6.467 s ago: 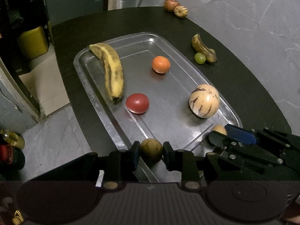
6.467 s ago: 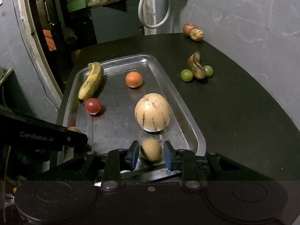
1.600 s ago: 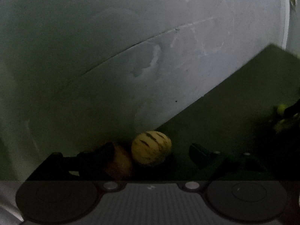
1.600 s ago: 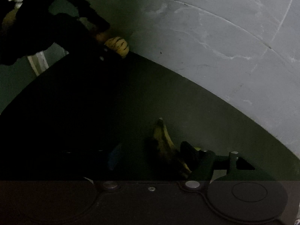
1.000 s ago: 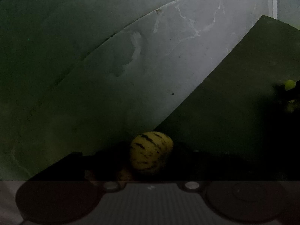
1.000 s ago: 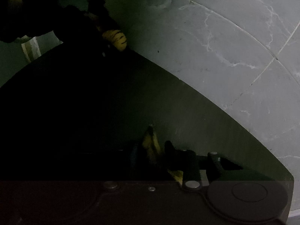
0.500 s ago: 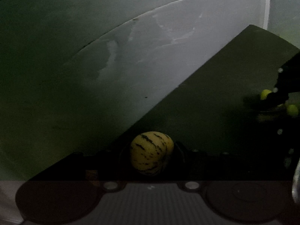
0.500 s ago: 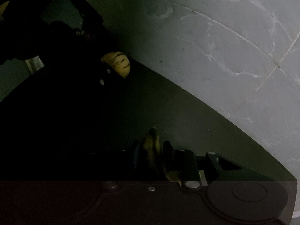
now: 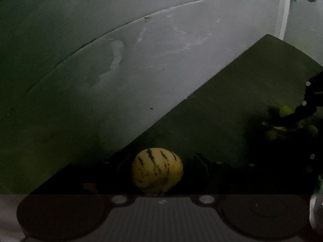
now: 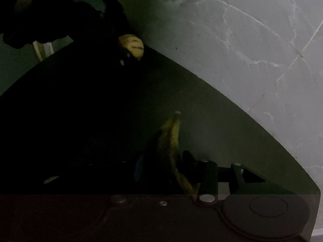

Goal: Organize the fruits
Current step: 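Lift the striped melon with the left tool while the right tool lifts the banana, then carry the striped melon and banana over the tray with both tools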

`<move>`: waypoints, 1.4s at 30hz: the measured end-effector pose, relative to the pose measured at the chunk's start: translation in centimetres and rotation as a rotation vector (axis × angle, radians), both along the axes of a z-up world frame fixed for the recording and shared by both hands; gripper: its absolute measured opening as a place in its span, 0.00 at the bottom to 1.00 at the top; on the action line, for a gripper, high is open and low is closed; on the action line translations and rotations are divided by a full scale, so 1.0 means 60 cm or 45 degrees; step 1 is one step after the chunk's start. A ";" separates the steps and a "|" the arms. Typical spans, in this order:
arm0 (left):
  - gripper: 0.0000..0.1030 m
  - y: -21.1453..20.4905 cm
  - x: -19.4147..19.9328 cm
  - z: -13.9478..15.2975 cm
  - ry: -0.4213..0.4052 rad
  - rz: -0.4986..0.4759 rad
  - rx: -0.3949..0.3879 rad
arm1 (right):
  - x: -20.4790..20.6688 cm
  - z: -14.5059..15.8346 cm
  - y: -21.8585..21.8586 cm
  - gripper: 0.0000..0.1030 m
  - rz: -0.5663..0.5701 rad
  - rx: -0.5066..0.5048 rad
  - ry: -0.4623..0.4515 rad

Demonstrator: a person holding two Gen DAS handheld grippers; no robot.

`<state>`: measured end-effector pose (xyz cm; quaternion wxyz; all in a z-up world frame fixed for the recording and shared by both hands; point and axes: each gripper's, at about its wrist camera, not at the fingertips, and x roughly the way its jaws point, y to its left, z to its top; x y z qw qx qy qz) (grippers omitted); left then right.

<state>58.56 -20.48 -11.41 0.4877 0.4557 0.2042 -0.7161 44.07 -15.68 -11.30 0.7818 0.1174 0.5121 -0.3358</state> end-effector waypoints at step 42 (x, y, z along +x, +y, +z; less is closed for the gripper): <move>0.54 0.396 -0.228 0.246 0.791 1.558 -0.259 | -0.306 0.273 0.077 0.30 0.246 0.096 -0.759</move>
